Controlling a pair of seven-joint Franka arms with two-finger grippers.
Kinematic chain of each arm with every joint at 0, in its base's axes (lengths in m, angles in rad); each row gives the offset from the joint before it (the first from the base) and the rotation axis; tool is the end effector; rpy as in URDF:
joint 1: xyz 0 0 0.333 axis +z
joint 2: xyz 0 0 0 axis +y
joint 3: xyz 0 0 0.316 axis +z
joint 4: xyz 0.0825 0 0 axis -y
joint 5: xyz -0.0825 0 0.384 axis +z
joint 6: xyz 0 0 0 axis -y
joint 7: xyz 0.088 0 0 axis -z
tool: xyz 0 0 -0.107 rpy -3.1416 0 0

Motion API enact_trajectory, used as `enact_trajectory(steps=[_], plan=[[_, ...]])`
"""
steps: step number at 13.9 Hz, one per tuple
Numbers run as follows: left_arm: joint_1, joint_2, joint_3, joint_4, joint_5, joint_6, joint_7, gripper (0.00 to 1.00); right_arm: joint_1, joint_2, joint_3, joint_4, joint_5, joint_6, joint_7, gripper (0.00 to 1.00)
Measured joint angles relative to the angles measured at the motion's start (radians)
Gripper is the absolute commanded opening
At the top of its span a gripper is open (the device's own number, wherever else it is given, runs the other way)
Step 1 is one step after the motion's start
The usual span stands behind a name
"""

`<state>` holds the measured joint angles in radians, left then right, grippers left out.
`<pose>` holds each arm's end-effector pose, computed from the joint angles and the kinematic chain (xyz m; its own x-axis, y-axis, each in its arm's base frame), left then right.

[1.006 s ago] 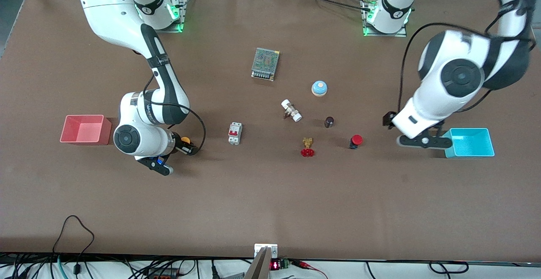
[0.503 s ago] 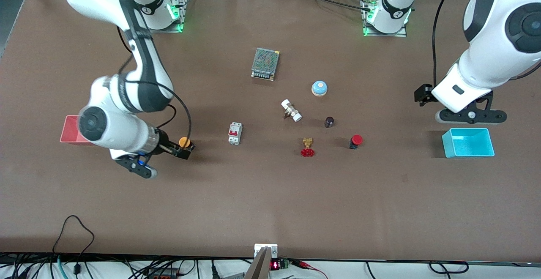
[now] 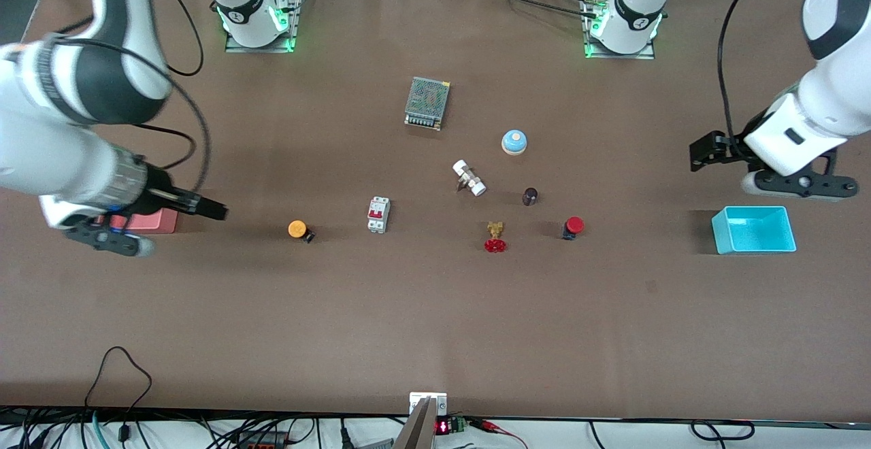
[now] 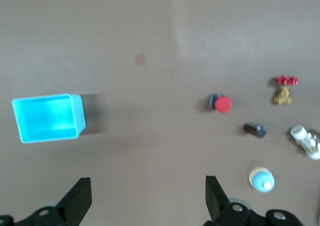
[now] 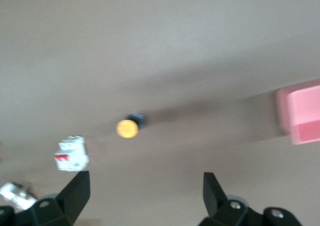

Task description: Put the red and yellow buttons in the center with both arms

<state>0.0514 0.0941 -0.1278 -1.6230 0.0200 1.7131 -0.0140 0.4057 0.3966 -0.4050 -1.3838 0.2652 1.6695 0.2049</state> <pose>0.5898 -0.0402 0.5586 0.9979 -0.0647 -0.0031 -0.0647 -0.9979 -0.0078 0.6609 0.0701 0.4942 0.9722 -0.2115 -0.1004 -0.2205 -0.9713 -0.0894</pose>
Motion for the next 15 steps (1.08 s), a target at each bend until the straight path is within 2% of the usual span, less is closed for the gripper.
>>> enact_trajectory(steps=[2,4,5,8,9,10,12,13,15], plan=[[-0.055,-0.058,0.092,-0.049,0.000,0.024,0.032,1.00,-0.028,-0.006,-0.046,0.012,0.000,-0.011,-0.102,1.00],[-0.070,-0.107,0.126,-0.085,0.000,0.025,0.106,1.00,-0.069,-0.048,-0.040,0.018,-0.033,-0.031,-0.127,1.00],[-0.071,-0.120,0.128,-0.102,0.000,0.025,0.120,1.00,-0.117,-0.070,0.010,0.019,-0.073,-0.042,-0.127,1.00],[-0.072,-0.132,0.129,-0.124,0.000,0.029,0.118,1.00,-0.397,-0.139,0.291,0.019,-0.177,-0.064,-0.140,1.00],[-0.073,-0.133,0.129,-0.124,0.000,0.028,0.114,1.00,-0.467,-0.159,0.359,0.015,-0.199,-0.073,-0.160,1.00],[-0.078,-0.133,0.127,-0.124,0.000,0.025,0.103,1.00,-0.507,-0.178,0.396,0.004,-0.219,-0.079,-0.185,1.00],[-0.086,-0.133,0.124,-0.124,0.000,0.017,0.079,1.00,-0.514,-0.201,0.413,-0.022,-0.244,-0.081,-0.210,1.00],[-0.088,-0.133,0.124,-0.124,0.000,0.016,0.074,1.00,-0.493,-0.206,0.402,-0.031,-0.251,-0.081,-0.210,1.00],[-0.089,-0.133,0.124,-0.124,0.000,0.015,0.072,1.00,-0.386,-0.208,0.303,-0.034,-0.255,-0.081,-0.210,1.00]])
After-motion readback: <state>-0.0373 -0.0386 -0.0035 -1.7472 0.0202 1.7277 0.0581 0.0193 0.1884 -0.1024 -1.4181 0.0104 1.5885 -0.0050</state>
